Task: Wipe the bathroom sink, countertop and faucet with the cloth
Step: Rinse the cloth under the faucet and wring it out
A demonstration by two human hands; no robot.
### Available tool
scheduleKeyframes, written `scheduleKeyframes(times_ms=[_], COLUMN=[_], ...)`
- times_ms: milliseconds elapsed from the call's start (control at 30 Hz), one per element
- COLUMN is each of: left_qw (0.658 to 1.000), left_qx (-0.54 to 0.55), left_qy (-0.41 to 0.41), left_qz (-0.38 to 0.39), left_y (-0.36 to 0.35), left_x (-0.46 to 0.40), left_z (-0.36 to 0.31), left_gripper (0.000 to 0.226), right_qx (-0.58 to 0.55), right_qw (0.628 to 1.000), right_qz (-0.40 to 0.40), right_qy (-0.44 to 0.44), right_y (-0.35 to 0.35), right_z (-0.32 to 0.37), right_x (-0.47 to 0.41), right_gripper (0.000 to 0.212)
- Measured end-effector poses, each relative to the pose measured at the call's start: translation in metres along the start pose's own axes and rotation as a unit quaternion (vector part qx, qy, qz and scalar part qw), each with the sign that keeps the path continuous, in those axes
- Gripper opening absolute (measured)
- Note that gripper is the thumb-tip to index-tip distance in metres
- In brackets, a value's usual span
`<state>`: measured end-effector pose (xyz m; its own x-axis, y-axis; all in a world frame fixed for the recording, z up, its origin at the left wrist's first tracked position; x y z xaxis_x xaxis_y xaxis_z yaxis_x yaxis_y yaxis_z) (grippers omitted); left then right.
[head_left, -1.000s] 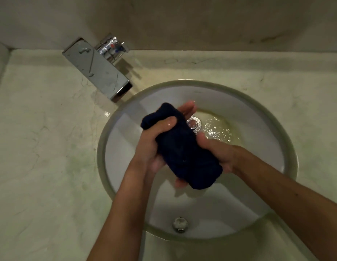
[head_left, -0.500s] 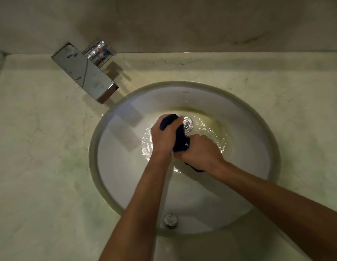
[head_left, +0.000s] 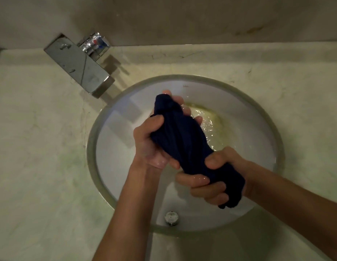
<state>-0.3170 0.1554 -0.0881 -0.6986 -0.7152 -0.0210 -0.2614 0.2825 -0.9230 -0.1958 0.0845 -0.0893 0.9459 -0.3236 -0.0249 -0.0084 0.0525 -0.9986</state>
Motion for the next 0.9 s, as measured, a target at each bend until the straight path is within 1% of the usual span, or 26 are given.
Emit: scheduleKeyframes(times_ms=[33,67,100,133,167,200,233,267,300,333,367,400,433,467,500,533,567,600,633,667,700,733,767,800,833,900], left_qw=[1.000,1.000,0.999,0.993,0.971,0.933,0.884,0.840,0.802,0.761,0.717,0.675,0.638,0.611,0.597,0.595,0.603,0.620,0.654,0.716,0.795,0.871,0.927,0.955,0.965,0.958], left_qx=[0.020,0.012,-0.032,-0.110,-0.212,-0.307,-0.385,-0.438,-0.480,-0.525,-0.572,-0.615,-0.651,-0.677,-0.692,-0.693,-0.685,-0.666,-0.629,-0.559,-0.459,-0.345,-0.240,-0.186,-0.189,-0.254], left_qy=[0.004,0.002,0.006,0.007,0.006,0.004,0.000,0.000,0.003,0.010,0.023,0.041,0.056,0.064,0.067,0.069,0.075,0.086,0.103,0.124,0.136,0.143,0.149,0.147,0.136,0.109], left_qz=[0.001,0.003,-0.011,-0.050,-0.114,-0.190,-0.264,-0.322,-0.356,-0.380,-0.397,-0.406,-0.407,-0.405,-0.402,-0.401,-0.402,-0.406,-0.407,-0.400,-0.373,-0.320,-0.247,-0.178,-0.124,-0.076], left_y=[-0.002,-0.005,-0.009,-0.011,-0.010,-0.008,-0.004,0.004,0.014,0.025,0.038,0.050,0.062,0.071,0.077,0.079,0.077,0.074,0.070,0.065,0.059,0.052,0.044,0.037,0.033,0.029], left_x=[0.000,-0.001,-0.002,-0.002,-0.003,-0.005,-0.006,-0.008,-0.012,-0.017,-0.020,-0.023,-0.024,-0.025,-0.026,-0.027,-0.026,-0.025,-0.023,-0.019,-0.015,-0.009,-0.002,0.004,0.009,0.009], left_z=[-0.001,-0.005,-0.009,-0.012,-0.015,-0.017,-0.016,-0.013,-0.007,0.000,0.009,0.018,0.027,0.035,0.041,0.044,0.043,0.038,0.030,0.020,0.008,-0.004,-0.015,-0.024,-0.031,-0.035], left_gripper=[0.052,0.057,0.056,0.046,0.033,0.021,0.017,0.018,0.019,0.019,0.019,0.018,0.017,0.014,0.013,0.012,0.012,0.012,0.014,0.018,0.023,0.029,0.039,0.051,0.060,0.075], right_qx=[0.006,0.013,0.018,0.027,0.049,0.089,0.148,0.226,0.312,0.386,0.444,0.490,0.527,0.551,0.563,0.562,0.555,0.539,0.511,0.470,0.415,0.352,0.288,0.226,0.170,0.087], right_qw=[1.000,1.000,0.999,0.997,0.991,0.974,0.940,0.881,0.803,0.725,0.656,0.601,0.559,0.533,0.519,0.517,0.527,0.550,0.587,0.637,0.696,0.761,0.823,0.878,0.920,0.970], right_qz=[-0.005,-0.019,-0.039,-0.072,-0.125,-0.205,-0.308,-0.416,-0.507,-0.570,-0.610,-0.632,-0.640,-0.641,-0.641,-0.643,-0.642,-0.637,-0.628,-0.611,-0.586,-0.546,-0.490,-0.422,-0.353,-0.226], right_qy=[0.003,0.007,0.010,0.014,0.016,0.017,0.016,0.016,0.017,0.019,0.017,-0.001,-0.024,-0.044,-0.054,-0.053,-0.048,-0.037,-0.024,-0.009,-0.001,0.002,0.004,0.009,0.013,0.021], right_y=[0.000,0.000,0.000,-0.001,-0.005,-0.007,-0.007,-0.003,0.006,0.017,0.030,0.043,0.057,0.069,0.077,0.081,0.080,0.077,0.073,0.067,0.060,0.052,0.042,0.035,0.029,0.025], right_z=[-0.002,-0.004,-0.007,-0.008,-0.008,-0.004,0.001,0.008,0.015,0.021,0.025,0.027,0.026,0.023,0.022,0.021,0.022,0.023,0.024,0.025,0.024,0.023,0.022,0.020,0.018,0.014], right_x=[0.002,0.004,0.006,0.008,0.009,0.008,0.006,0.005,0.002,-0.002,-0.006,-0.010,-0.012,-0.013,-0.013,-0.012,-0.011,-0.009,-0.006,-0.002,0.003,0.008,0.012,0.014,0.015,0.011], right_gripper=[0.041,0.039,0.038,0.039,0.044,0.049,0.051,0.047,0.040,0.035,0.032,0.030,0.028,0.026,0.023,0.022,0.023,0.024,0.026,0.027,0.028,0.030,0.032,0.036,0.040,0.046])
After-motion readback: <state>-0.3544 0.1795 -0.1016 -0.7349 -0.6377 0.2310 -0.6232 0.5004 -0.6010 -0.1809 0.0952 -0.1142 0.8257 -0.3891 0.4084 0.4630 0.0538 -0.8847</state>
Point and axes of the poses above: each hand's wrist, its own x-axis away from the middle knuckle, its own y-axis out of the back of the hand, z = x × y, the point moved 2 cm from there along -x, towards the middle knuckle, and after that the axes turned 4 degrees about -x, right-handed, at the moved point
